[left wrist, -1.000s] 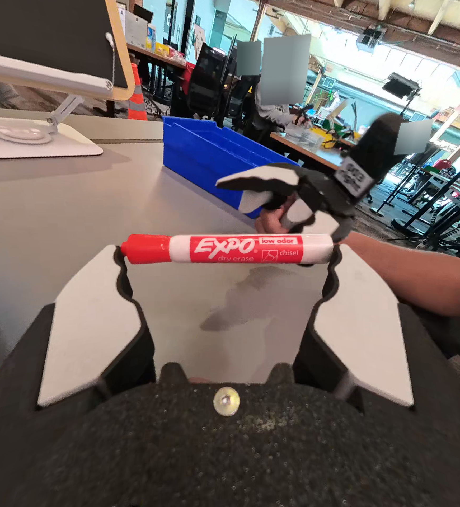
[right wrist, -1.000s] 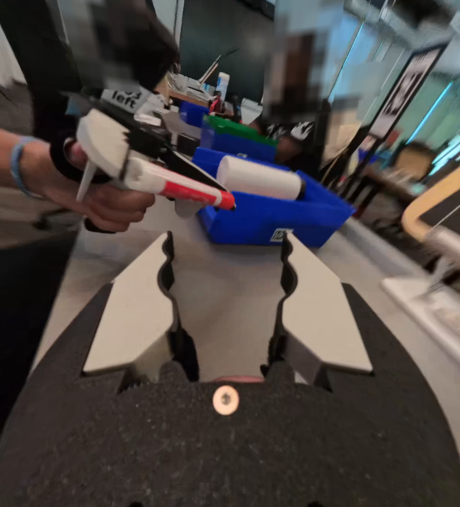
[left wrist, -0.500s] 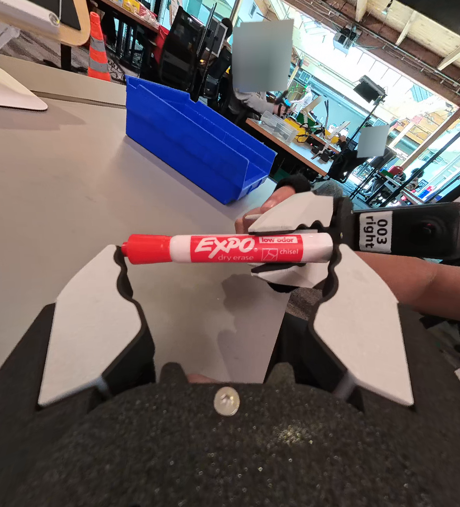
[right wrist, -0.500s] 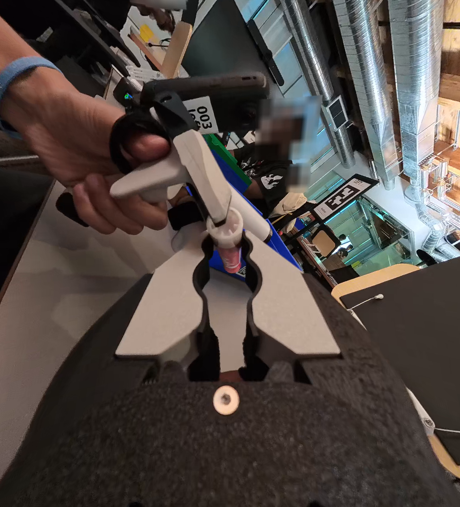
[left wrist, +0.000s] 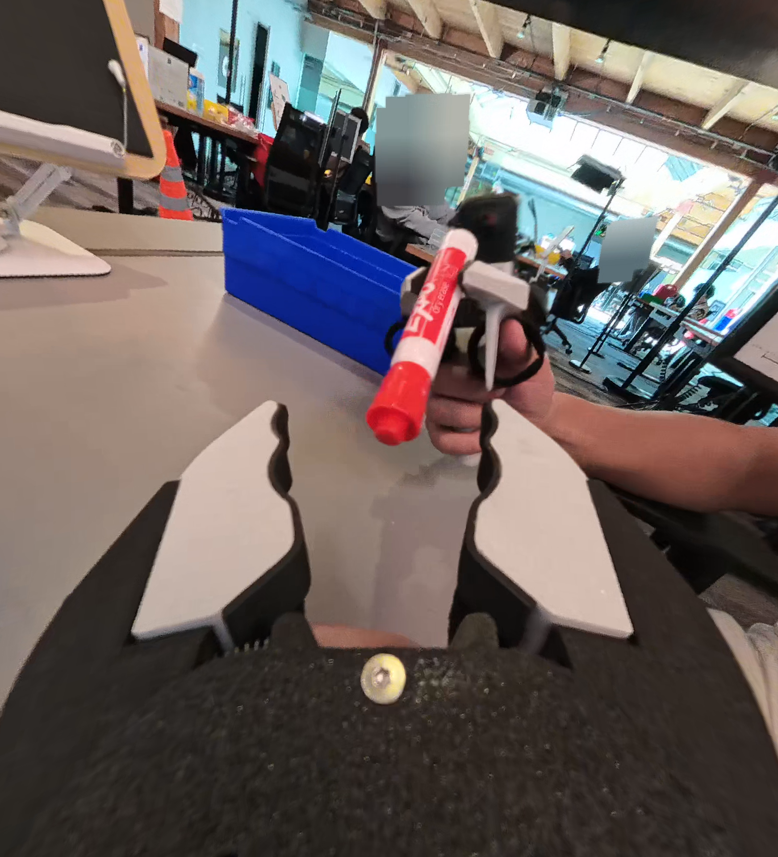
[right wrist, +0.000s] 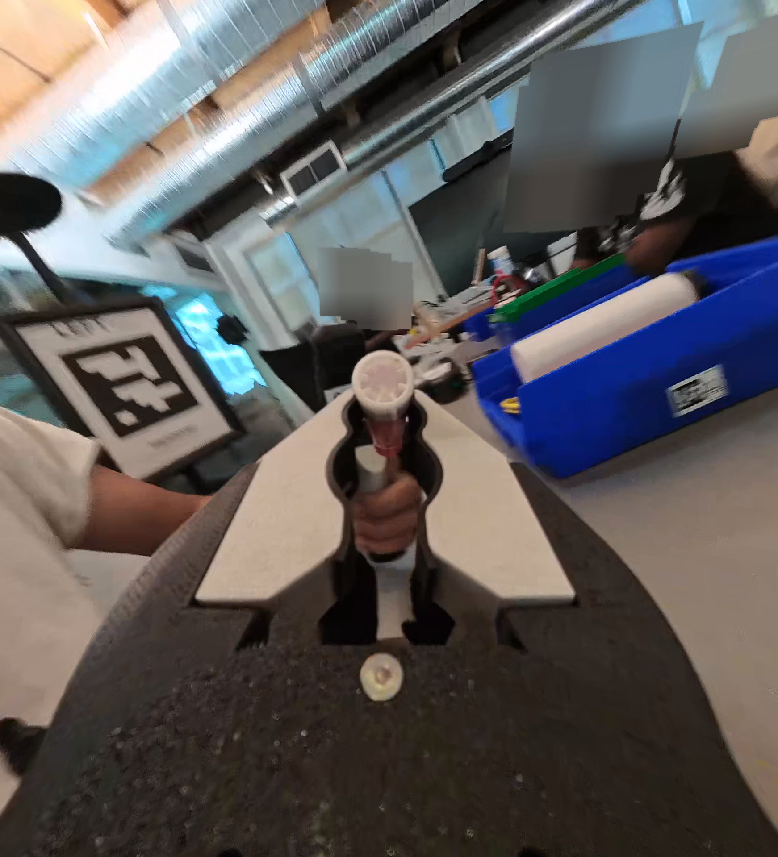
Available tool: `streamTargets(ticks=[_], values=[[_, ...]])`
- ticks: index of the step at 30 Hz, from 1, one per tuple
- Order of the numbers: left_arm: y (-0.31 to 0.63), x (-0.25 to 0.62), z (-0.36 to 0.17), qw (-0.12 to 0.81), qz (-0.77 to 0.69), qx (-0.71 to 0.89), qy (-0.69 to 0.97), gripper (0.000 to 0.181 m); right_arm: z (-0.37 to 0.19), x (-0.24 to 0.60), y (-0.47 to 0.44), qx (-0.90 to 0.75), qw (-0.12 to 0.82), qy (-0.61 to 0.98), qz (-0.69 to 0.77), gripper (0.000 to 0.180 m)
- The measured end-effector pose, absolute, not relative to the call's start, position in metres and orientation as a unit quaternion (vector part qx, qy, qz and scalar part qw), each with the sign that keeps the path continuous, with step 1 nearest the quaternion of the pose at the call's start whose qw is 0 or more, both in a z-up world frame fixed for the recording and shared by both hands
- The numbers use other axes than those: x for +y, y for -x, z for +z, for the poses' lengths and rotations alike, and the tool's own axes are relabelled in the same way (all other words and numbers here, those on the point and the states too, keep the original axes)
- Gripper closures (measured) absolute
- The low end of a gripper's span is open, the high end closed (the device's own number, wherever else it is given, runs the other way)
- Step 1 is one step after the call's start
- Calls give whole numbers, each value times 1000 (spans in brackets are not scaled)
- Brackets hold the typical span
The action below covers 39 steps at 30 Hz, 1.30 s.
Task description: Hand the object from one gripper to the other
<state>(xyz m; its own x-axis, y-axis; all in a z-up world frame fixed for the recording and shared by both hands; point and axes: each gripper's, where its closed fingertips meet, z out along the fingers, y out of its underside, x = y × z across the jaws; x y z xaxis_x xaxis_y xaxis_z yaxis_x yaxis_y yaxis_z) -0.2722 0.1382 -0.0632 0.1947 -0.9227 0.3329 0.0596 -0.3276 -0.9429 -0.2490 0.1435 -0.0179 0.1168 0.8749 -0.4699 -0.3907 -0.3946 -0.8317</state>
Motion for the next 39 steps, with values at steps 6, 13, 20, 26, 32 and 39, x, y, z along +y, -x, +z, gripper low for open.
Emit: streamTargets(ticks=[6, 13, 20, 26, 32, 39], values=[[274, 127, -51, 463, -563, 357, 584, 144, -32, 140, 261, -189, 418, 557, 692, 161], [271, 118, -60, 426, -561, 391, 593, 164, -37, 141, 264, -196, 424, 565, 680, 161], [266, 118, -73, 414, -527, 417, 613, 163, -35, 145, 258, -199, 445, 571, 660, 161], [277, 136, -64, 391, -585, 330, 629, 163, -50, 169, 247, -272, 578, 635, 435, 107], [284, 147, -56, 316, -691, 203, 618, 164, -49, 170, 253, -406, 690, 596, 58, 77], [271, 136, -54, 259, -748, 149, 593, 164, -48, 157, 276, -432, 704, 562, 42, 65]])
